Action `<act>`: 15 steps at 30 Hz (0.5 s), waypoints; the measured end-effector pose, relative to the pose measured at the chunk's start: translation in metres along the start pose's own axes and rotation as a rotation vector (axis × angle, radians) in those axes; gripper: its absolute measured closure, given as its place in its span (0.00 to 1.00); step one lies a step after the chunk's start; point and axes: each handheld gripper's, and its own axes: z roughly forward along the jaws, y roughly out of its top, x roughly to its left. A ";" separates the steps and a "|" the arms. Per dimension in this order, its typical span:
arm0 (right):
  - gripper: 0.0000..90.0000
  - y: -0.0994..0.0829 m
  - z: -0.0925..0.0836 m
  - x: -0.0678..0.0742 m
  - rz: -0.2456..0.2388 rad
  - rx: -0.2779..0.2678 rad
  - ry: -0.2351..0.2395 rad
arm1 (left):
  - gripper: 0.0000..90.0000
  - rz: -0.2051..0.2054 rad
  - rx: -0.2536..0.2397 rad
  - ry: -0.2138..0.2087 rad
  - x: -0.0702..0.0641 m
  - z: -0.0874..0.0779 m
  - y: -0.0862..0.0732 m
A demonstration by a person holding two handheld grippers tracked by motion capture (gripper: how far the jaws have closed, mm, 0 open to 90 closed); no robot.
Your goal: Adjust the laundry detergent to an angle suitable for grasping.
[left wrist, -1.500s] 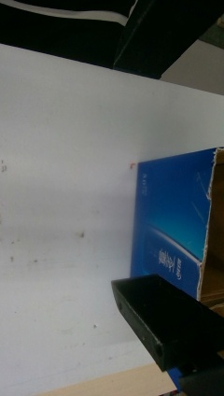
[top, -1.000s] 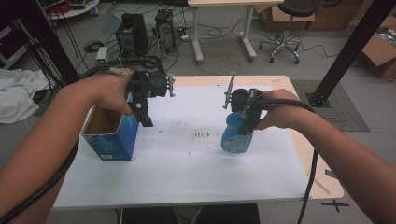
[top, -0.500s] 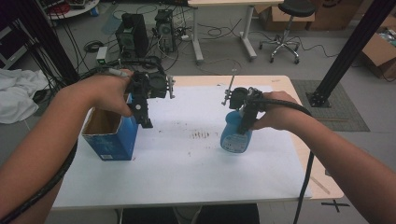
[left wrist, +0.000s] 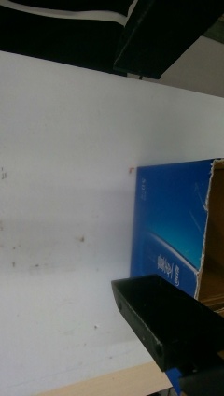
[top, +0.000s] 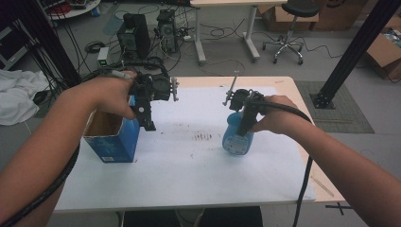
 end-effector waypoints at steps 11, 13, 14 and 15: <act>0.43 0.007 0.008 -0.001 0.060 0.002 -0.005 | 0.00 -0.001 0.005 -0.002 -0.002 0.003 -0.001; 0.43 0.009 0.010 -0.002 0.070 0.002 -0.007 | 0.00 0.001 0.003 -0.002 -0.002 0.004 -0.001; 0.43 0.010 0.011 -0.002 0.076 0.002 -0.007 | 0.00 0.001 0.003 -0.002 -0.002 0.004 -0.001; 0.43 0.010 0.012 -0.002 0.084 0.003 -0.009 | 0.00 0.000 0.002 -0.002 -0.002 0.004 -0.001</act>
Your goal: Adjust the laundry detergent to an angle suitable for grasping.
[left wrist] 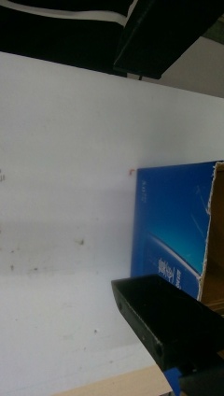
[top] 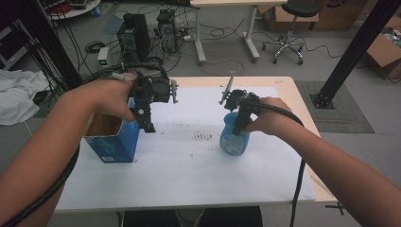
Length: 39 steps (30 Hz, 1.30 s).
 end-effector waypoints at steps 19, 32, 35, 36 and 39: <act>0.42 0.005 0.019 -0.003 0.076 0.003 -0.012 | 0.00 -0.008 0.003 -0.005 -0.001 0.003 -0.004; 0.42 0.005 0.021 -0.007 0.074 0.002 0.005 | 0.00 -0.012 0.005 -0.017 0.000 0.007 -0.005; 0.42 0.004 0.021 -0.007 0.072 0.004 0.006 | 0.00 -0.013 0.008 -0.019 0.000 0.007 -0.006; 0.42 0.004 0.021 -0.007 0.073 0.001 0.005 | 0.00 -0.014 0.011 -0.020 0.000 0.007 -0.007; 0.41 0.004 0.021 -0.008 0.077 -0.003 0.019 | 0.00 -0.017 0.005 -0.021 0.000 0.008 -0.008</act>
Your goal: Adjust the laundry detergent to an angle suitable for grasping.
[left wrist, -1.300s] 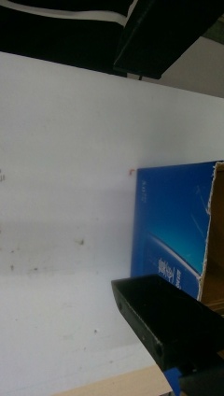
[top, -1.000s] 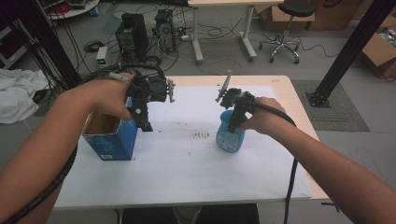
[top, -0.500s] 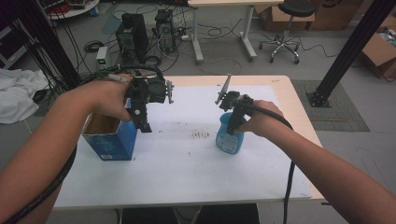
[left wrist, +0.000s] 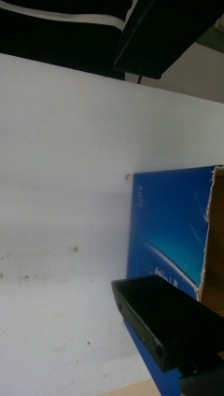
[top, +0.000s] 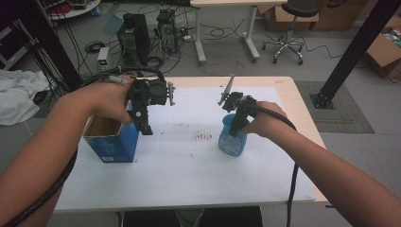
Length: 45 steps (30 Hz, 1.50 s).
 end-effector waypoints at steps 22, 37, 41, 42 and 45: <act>0.23 -0.004 -0.003 -0.003 -0.051 0.005 -0.004 | 0.00 -0.006 0.008 -0.011 0.003 0.004 0.000; 0.24 -0.012 -0.015 -0.003 -0.116 -0.055 0.005 | 0.00 0.001 0.016 -0.023 0.006 0.006 0.004; 0.24 -0.014 -0.019 -0.003 -0.141 -0.083 0.008 | 0.00 0.001 0.013 -0.024 0.006 0.006 0.005; 0.24 -0.015 -0.019 -0.003 -0.145 -0.085 0.014 | 0.00 0.002 0.017 -0.026 0.006 0.006 0.006; 0.23 -0.017 -0.022 -0.002 -0.156 -0.094 0.012 | 0.00 0.002 0.016 -0.027 0.006 0.007 0.006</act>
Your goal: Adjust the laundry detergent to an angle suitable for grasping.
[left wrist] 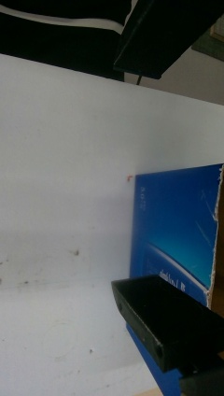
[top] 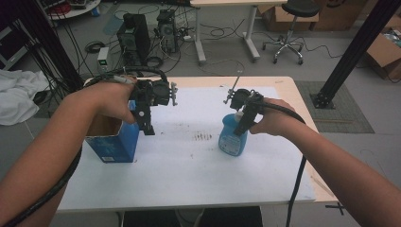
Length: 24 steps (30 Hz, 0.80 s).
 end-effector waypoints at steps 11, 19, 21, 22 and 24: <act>0.17 -0.002 -0.005 0.003 -0.035 -0.008 -0.014 | 0.00 0.001 -0.003 -0.002 0.000 0.000 0.000; 0.14 -0.003 -0.010 0.004 -0.053 -0.022 -0.005 | 0.00 0.002 -0.005 -0.004 0.000 0.001 0.000; 0.13 -0.003 -0.012 0.005 -0.062 -0.024 0.000 | 0.00 0.003 -0.003 -0.004 0.000 0.000 0.000; 0.12 -0.003 -0.013 0.005 -0.068 -0.030 0.000 | 0.00 0.002 -0.005 -0.004 0.000 0.000 0.000; 0.11 -0.003 -0.015 0.006 -0.080 -0.033 0.006 | 0.00 0.004 -0.003 -0.004 0.000 0.000 0.000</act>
